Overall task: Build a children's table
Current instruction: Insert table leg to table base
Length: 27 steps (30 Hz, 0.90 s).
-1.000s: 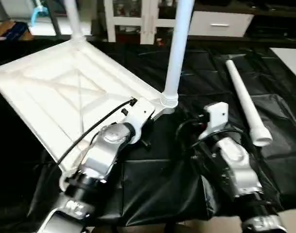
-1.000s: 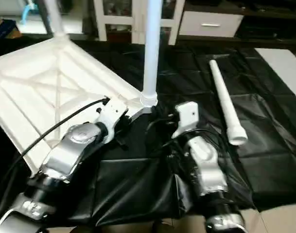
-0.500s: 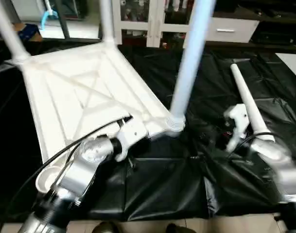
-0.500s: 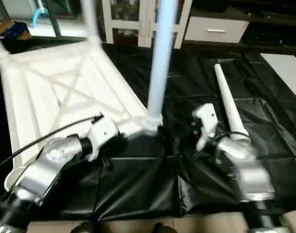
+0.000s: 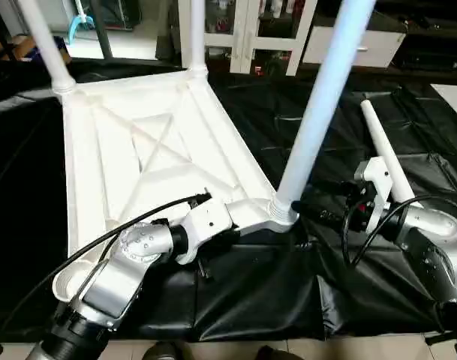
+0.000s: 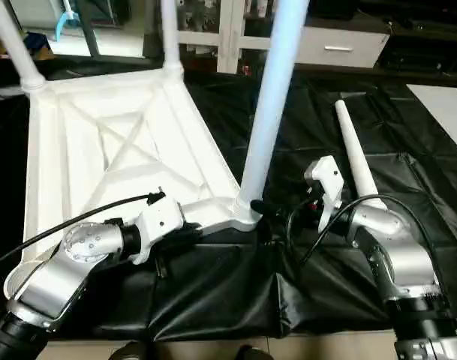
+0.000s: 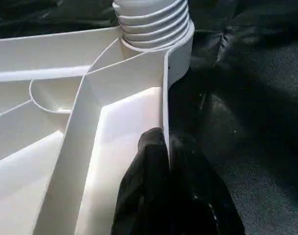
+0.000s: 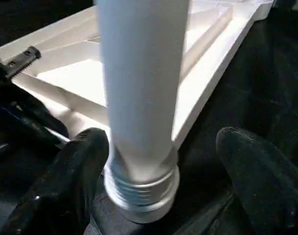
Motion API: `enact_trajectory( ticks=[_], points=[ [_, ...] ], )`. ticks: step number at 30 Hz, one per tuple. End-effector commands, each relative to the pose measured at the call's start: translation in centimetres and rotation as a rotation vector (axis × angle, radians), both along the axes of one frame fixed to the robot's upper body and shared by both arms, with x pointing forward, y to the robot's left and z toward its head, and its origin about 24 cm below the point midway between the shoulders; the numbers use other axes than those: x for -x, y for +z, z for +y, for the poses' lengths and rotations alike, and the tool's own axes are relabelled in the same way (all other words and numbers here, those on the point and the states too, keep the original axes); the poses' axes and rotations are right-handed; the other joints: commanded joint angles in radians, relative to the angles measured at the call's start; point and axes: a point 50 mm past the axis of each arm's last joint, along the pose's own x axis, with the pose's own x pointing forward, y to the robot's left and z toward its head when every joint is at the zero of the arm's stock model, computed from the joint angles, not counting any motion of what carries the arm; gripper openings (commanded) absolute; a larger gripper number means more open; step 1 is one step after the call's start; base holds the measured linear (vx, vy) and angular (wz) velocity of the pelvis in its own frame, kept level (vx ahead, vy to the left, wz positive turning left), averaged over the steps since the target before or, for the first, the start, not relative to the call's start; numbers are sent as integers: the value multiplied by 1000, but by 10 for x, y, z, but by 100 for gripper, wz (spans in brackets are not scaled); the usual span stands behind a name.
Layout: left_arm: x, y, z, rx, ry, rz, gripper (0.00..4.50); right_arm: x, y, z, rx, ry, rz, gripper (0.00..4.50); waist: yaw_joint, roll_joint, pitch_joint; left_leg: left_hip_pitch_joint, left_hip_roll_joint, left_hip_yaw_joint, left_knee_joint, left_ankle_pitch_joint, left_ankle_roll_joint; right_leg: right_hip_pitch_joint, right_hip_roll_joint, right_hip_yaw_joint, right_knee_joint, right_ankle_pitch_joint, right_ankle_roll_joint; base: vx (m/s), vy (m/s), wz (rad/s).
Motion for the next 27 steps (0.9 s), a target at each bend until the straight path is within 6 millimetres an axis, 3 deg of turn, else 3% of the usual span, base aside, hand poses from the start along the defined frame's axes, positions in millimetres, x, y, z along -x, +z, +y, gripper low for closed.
enact_trajectory(
  ticks=[1, 8, 12, 13, 17, 19, 27],
  points=[
    [10, 11, -17, 79, -119, -33, 0, -1, 4, 0, 13, 36, -10, 390, -3, -16, -74, 34, 19, -3, -56, -189, 82, 42, -14, 8, -39, -216, -203, 0, 0, 0],
    [11, 11, -17, 75, -143, -30, 0, 0, 5, 3, 1, 133, -2, 390, -5, -15, -69, 35, 20, -6, -56, -282, 51, 33, -17, 9, -47, -329, -184, 0, 0, 0],
    [12, 11, -17, 71, -153, -27, 0, -4, 4, 3, 11, 148, -3, 390, -7, -19, -71, 34, 20, -9, -58, -299, 37, 34, -17, 7, -48, -354, -172, 0, 0, 0],
    [12, 11, -17, 70, -154, -27, 0, -5, 4, 2, 11, 147, -3, 364, -7, -18, -71, 33, 19, -9, -58, -302, 36, 34, -17, 6, -48, -359, -172, 0, 0, 0],
    [13, 11, -18, 72, -167, -27, 0, -5, 3, 2, 7, 156, 7, 353, -8, -18, -72, 34, 19, -9, -56, -303, 35, 33, -17, 6, -48, -362, -169, 0, 0, 0],
    [15, 11, -18, 74, -181, -21, 0, -5, 2, 2, 6, 162, 15, 315, -7, -20, -74, 33, 19, -9, -55, -290, 39, 34, -17, 6, -45, -346, -174, 0, 0, 0],
    [15, 10, -18, 57, -214, -14, 0, -4, -3, 1, 12, 194, 41, 254, -4, -18, -76, 32, 18, -7, -51, -254, 58, 37, -17, 6, -39, -300, -192, 0, 0, 0]
  ],
)
